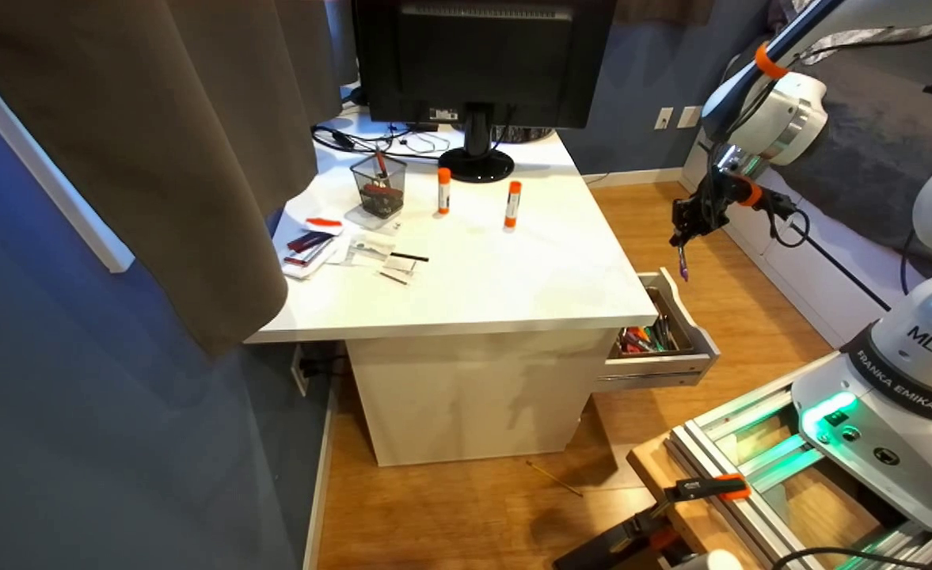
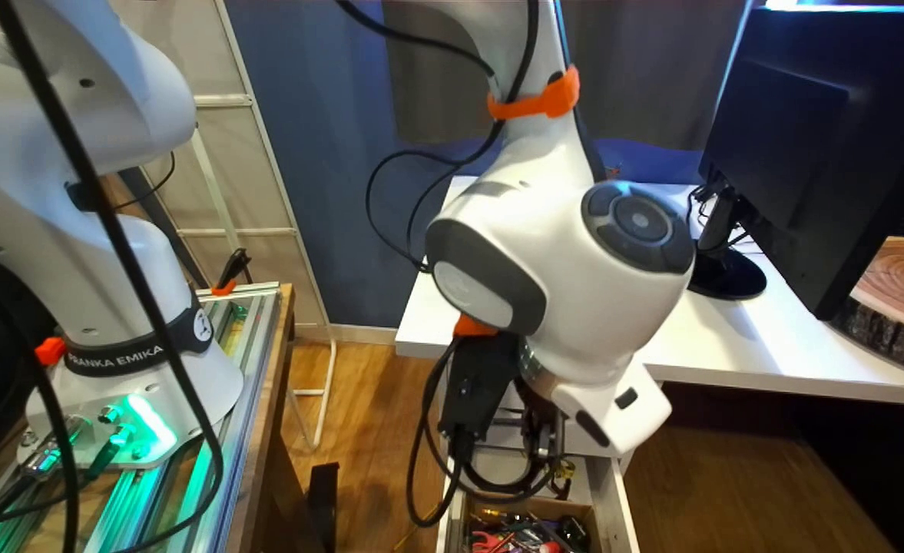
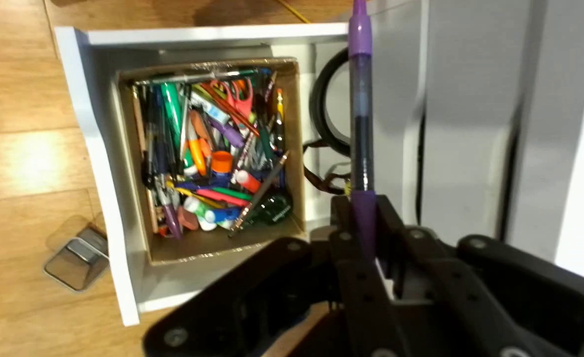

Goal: Remove the pen from the open drawer and put it on the counter.

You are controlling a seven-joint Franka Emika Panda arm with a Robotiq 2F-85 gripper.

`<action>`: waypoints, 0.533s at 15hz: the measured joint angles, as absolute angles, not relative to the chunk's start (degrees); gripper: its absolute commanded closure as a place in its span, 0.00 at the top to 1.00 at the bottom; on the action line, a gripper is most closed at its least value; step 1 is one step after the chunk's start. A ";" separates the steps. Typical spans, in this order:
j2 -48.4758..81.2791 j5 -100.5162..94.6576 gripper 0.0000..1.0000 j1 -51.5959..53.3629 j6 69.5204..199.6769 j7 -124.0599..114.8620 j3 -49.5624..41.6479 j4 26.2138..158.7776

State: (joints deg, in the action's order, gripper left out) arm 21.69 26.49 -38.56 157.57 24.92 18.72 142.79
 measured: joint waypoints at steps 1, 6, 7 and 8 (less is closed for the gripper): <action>18.95 28.51 0.03 -38.59 154.86 26.46 19.94 142.49; 5.23 35.14 0.03 -28.34 136.92 29.13 17.13 139.45; 3.93 35.93 0.03 -24.58 134.60 29.10 15.25 138.86; 3.27 36.66 0.03 -20.87 132.91 29.10 13.43 138.24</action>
